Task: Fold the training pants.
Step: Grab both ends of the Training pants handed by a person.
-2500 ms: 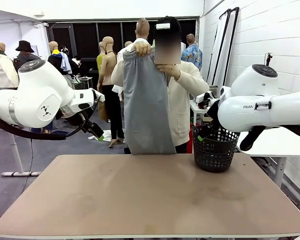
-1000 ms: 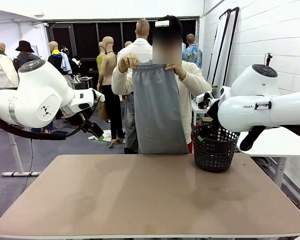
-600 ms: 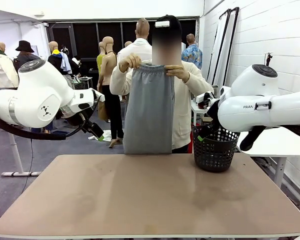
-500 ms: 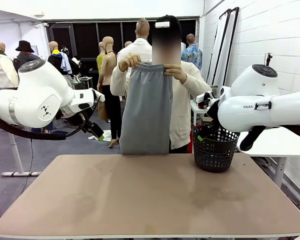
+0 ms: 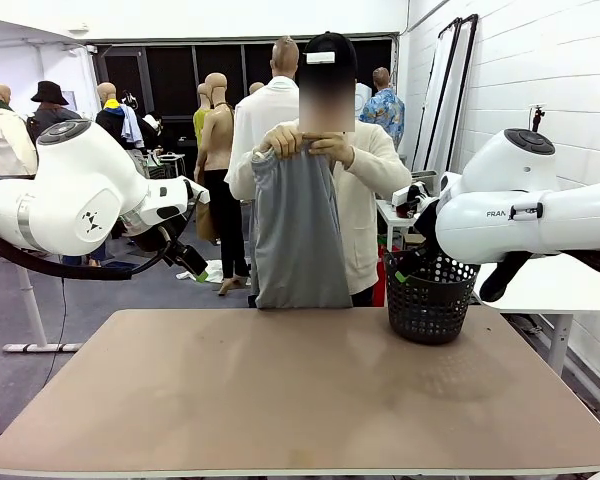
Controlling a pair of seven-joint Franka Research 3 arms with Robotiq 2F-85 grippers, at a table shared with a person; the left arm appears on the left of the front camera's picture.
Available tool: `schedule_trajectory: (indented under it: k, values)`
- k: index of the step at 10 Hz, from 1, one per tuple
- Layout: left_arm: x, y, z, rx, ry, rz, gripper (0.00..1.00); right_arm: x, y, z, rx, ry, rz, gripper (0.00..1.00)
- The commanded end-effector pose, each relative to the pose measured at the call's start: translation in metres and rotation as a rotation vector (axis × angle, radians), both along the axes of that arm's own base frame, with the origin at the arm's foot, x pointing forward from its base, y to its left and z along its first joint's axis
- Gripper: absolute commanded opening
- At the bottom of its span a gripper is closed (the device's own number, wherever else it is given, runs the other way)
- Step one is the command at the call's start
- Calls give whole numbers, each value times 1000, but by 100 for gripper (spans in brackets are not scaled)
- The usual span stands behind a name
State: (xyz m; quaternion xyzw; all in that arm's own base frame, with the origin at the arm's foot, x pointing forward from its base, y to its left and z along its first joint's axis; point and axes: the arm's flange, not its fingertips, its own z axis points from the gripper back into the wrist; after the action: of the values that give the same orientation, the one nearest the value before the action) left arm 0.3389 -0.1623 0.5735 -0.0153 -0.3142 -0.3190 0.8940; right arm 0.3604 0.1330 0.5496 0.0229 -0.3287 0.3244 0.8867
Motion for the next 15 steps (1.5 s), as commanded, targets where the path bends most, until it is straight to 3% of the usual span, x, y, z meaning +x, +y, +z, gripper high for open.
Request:
schedule_trajectory:
  k: [1, 15]
  values:
    - [0, 0, -1, -1, 2, -1, 100, 0, 0, -1, 5, 4, 6, 100]
    - [0, 0, -1, -1, 2, -1, 100, 0, 0, -1, 5, 4, 6, 100]
